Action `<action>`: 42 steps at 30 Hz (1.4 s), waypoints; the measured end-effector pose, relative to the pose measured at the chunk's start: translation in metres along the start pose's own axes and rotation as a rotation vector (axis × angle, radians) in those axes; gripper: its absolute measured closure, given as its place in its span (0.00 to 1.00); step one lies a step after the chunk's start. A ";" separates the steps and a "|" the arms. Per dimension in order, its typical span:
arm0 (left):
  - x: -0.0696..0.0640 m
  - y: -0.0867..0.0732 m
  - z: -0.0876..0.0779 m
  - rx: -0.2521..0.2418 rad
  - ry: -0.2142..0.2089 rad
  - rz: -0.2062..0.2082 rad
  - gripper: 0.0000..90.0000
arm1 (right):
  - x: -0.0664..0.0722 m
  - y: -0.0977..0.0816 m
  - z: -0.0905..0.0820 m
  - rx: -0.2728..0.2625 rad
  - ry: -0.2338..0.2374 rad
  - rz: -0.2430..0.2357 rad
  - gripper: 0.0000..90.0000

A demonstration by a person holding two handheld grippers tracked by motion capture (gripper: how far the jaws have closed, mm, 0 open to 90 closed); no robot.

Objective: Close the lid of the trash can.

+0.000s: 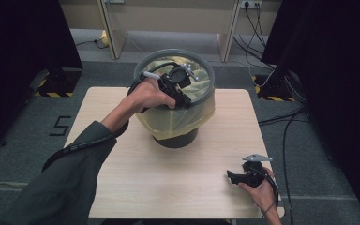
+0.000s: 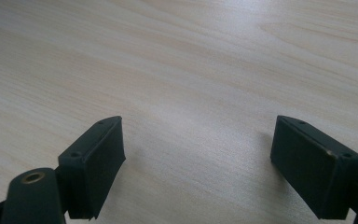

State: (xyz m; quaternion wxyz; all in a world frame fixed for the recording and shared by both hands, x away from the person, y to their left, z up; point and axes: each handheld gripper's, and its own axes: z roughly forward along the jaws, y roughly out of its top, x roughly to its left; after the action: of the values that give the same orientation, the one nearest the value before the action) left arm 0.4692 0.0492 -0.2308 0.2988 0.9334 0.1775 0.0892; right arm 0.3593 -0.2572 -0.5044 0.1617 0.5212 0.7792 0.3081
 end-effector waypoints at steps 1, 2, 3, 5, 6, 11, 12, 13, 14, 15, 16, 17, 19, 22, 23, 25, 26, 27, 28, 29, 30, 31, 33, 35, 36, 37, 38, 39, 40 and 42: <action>0.000 -0.001 0.001 -0.001 -0.001 -0.004 0.86 | 0.000 0.000 0.000 0.001 -0.001 0.001 0.20; 0.000 -0.001 0.001 -0.001 -0.001 -0.003 0.86 | 0.000 0.000 0.000 0.000 -0.002 -0.001 0.20; 0.000 -0.002 0.001 0.000 0.000 -0.001 0.86 | 0.000 0.000 0.000 0.000 -0.002 -0.004 0.20; 0.001 -0.002 0.002 -0.004 -0.004 -0.006 0.85 | 0.000 0.000 0.000 0.001 -0.002 0.001 0.19; 0.002 -0.002 0.002 -0.006 -0.006 -0.008 0.85 | 0.000 0.000 0.000 0.000 -0.003 -0.003 0.19; 0.001 -0.005 -0.002 -0.050 -0.011 -0.016 0.76 | -0.001 0.000 0.000 -0.001 0.003 0.007 0.20; 0.002 -0.005 -0.003 -0.060 -0.004 -0.019 0.72 | -0.001 0.001 -0.001 -0.005 0.011 0.019 0.20; 0.003 -0.006 -0.004 -0.066 -0.005 -0.025 0.69 | -0.002 0.001 -0.002 -0.013 0.019 0.023 0.20; 0.005 -0.007 -0.006 -0.075 -0.006 -0.031 0.68 | -0.002 0.002 -0.003 -0.019 0.025 0.033 0.20; 0.007 -0.007 -0.008 -0.090 -0.005 -0.043 0.65 | -0.003 0.003 -0.004 -0.030 0.028 0.037 0.20; 0.009 -0.008 -0.011 -0.109 -0.004 -0.055 0.61 | -0.004 0.004 -0.006 -0.036 0.025 0.035 0.20; 0.010 -0.010 -0.014 -0.128 -0.007 -0.069 0.58 | -0.005 0.005 -0.006 -0.045 0.021 0.042 0.20; 0.013 -0.012 -0.020 -0.151 0.003 -0.078 0.54 | -0.007 0.008 -0.008 -0.061 0.024 0.051 0.20; 0.020 -0.016 -0.031 -0.176 0.014 -0.103 0.51 | -0.011 0.012 -0.011 -0.078 0.024 0.064 0.20; 0.023 -0.018 -0.034 -0.185 0.024 -0.112 0.50 | -0.012 0.014 -0.012 -0.079 0.022 0.072 0.20; 0.029 -0.023 -0.042 -0.206 0.053 -0.135 0.48 | -0.015 0.017 -0.013 -0.087 0.015 0.068 0.20; 0.033 -0.026 -0.045 -0.219 0.076 -0.147 0.47 | -0.016 0.018 -0.015 -0.092 0.014 0.067 0.20; 0.037 -0.030 -0.050 -0.231 0.101 -0.156 0.46 | -0.018 0.020 -0.016 -0.098 0.013 0.066 0.20; 0.041 -0.034 -0.053 -0.249 0.123 -0.174 0.45 | -0.019 0.023 -0.019 -0.104 0.010 0.075 0.20; 0.045 -0.039 -0.056 -0.269 0.152 -0.189 0.45 | -0.021 0.026 -0.021 -0.111 0.005 0.070 0.20; 0.050 -0.044 -0.058 -0.283 0.181 -0.191 0.44 | -0.022 0.029 -0.023 -0.120 -0.001 0.068 0.20; 0.058 -0.052 -0.061 -0.299 0.206 -0.217 0.44 | -0.024 0.033 -0.025 -0.125 -0.004 0.068 0.20; 0.065 -0.060 -0.063 -0.298 0.233 -0.241 0.43 | -0.025 0.042 -0.028 -0.139 -0.002 0.064 0.20; 0.075 -0.071 -0.064 -0.280 0.258 -0.272 0.42 | -0.026 0.051 -0.030 -0.149 0.002 0.057 0.20; 0.079 -0.076 -0.064 -0.270 0.265 -0.286 0.42 | -0.026 0.056 -0.031 -0.156 0.005 0.054 0.20; 0.083 -0.080 -0.065 -0.252 0.278 -0.289 0.42 | -0.025 0.062 -0.032 -0.161 0.009 0.053 0.20; 0.087 -0.083 -0.065 -0.246 0.291 -0.300 0.41 | -0.025 0.068 -0.033 -0.167 0.012 0.048 0.20; 0.090 -0.086 -0.065 -0.243 0.299 -0.309 0.41 | -0.025 0.075 -0.034 -0.174 0.012 0.044 0.20; 0.092 -0.088 -0.065 -0.246 0.314 -0.321 0.40 | -0.025 0.083 -0.035 -0.182 0.011 0.038 0.20; 0.098 -0.090 -0.065 -0.247 0.356 -0.329 0.39 | -0.024 0.099 -0.037 -0.196 0.017 0.031 0.20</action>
State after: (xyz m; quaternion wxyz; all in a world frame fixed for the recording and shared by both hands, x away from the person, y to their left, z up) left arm 0.5164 0.1892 -0.2256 0.3850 0.8181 0.3642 0.2233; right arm 0.4183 -0.2645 -0.4134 0.2004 0.5121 0.7387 0.3897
